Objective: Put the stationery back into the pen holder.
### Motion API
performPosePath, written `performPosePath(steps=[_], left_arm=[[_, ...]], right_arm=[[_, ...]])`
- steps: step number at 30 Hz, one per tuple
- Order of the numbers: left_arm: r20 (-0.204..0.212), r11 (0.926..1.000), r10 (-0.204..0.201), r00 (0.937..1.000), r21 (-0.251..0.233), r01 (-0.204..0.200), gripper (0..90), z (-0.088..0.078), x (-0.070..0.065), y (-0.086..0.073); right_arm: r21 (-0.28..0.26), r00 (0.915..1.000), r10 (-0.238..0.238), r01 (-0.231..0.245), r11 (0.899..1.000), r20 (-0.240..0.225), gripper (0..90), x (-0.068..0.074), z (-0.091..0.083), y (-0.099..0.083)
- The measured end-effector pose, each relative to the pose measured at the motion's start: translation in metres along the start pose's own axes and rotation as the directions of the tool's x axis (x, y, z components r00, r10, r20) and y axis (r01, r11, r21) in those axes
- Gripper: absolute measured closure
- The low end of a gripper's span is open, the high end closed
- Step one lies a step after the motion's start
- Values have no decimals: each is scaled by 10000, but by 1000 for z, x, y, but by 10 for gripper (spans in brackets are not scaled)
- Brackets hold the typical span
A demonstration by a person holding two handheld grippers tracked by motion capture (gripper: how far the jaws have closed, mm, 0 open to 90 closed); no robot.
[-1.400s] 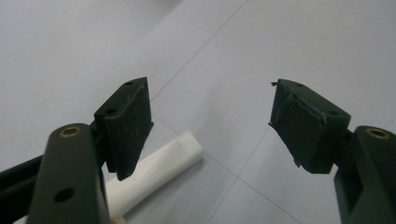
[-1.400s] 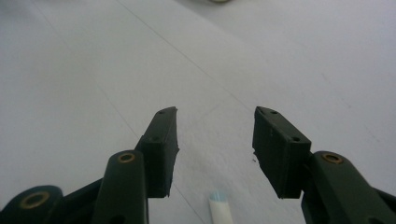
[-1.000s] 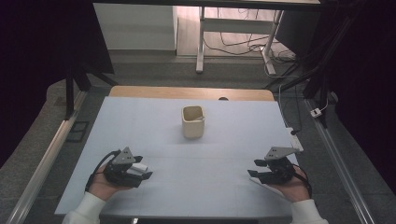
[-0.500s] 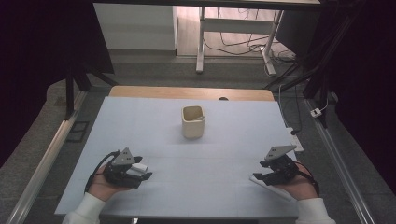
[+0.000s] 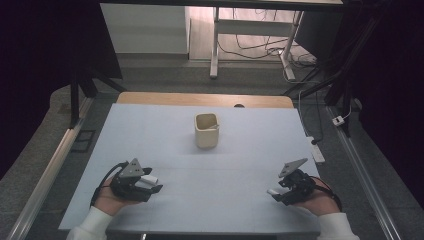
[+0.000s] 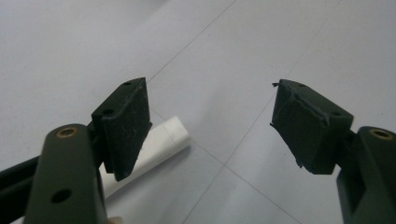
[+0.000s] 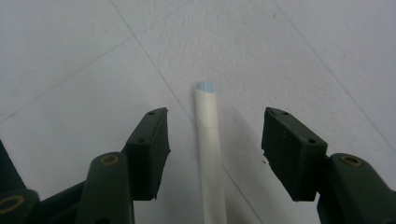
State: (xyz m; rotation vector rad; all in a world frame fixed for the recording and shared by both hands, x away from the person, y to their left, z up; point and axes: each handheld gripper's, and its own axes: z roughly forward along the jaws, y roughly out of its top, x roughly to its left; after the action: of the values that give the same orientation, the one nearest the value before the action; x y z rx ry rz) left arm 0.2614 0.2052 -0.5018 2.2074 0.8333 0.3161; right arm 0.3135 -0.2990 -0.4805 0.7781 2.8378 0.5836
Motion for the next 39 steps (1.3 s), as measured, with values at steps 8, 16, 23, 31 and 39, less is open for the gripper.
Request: performPosePath(steps=[8,16,23,31,39], left_arm=[[11,10000,26,10000,28,-26,271,1,0,0],[25,10000,20,10000,71,-20,270,2,0,-1],[75,10000,31,10000,89,-32,270,4,1,-2],[101,9999,106,9999,130,-107,269,5,-1,-1],[121,9999,106,9999,99,-108,269,5,-1,-1]], right_arm=[[258,9999,46,-43,9997,-143,436,-1,5,-2],[627,9994,-175,194,9978,-302,572,2,11,-1],[688,9997,-204,213,9974,-130,644,2,12,-1],[932,9970,-767,774,9926,-110,777,9,13,3],[797,9937,-1121,1124,9905,-78,781,10,12,2]])
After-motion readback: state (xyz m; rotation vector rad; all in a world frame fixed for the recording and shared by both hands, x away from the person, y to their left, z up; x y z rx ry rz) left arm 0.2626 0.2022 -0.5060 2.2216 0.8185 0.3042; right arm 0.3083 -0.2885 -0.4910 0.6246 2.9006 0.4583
